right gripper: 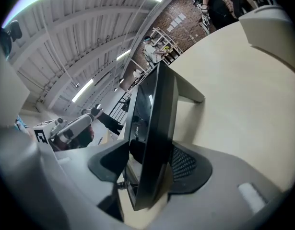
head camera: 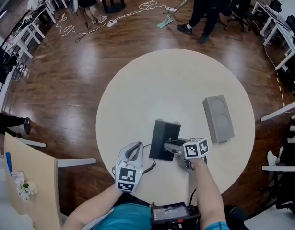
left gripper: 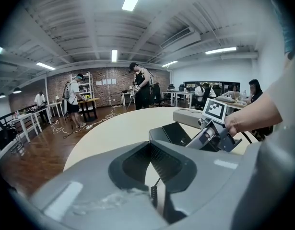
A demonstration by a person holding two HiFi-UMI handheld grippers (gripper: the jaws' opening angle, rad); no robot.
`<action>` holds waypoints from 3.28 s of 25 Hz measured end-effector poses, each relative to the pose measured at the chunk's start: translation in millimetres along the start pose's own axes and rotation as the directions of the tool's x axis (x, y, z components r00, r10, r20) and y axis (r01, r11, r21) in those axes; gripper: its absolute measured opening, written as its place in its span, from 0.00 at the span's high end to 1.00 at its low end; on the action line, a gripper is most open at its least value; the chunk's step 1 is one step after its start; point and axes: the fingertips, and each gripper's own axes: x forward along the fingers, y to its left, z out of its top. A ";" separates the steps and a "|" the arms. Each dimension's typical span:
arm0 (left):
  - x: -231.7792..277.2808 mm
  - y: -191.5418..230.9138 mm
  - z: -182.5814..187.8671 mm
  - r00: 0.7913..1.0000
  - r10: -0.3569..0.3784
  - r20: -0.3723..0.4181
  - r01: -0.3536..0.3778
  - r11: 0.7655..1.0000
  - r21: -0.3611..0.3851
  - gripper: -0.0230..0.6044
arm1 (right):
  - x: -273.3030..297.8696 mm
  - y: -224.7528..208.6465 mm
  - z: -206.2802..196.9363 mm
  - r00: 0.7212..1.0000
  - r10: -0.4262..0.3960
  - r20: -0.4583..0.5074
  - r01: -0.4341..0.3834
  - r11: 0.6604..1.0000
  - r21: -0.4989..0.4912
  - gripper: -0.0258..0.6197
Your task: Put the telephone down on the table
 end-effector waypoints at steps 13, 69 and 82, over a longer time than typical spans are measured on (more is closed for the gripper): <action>-9.7 10.4 -5.1 0.999 0.040 -0.012 -0.040 0.999 -0.004 0.94 | 5.4 1.8 -1.9 0.997 0.061 -0.048 -0.057 0.995 0.084 0.61; -132.5 100.4 60.8 0.939 0.258 0.225 -0.238 0.965 -0.113 0.94 | -44.8 206.3 93.5 0.758 0.461 0.462 -0.547 0.834 0.065 0.73; -223.3 199.9 42.4 0.885 0.352 0.304 -0.318 0.935 -0.156 0.94 | 43.1 316.3 89.2 0.780 0.507 0.366 -0.564 0.823 0.061 0.73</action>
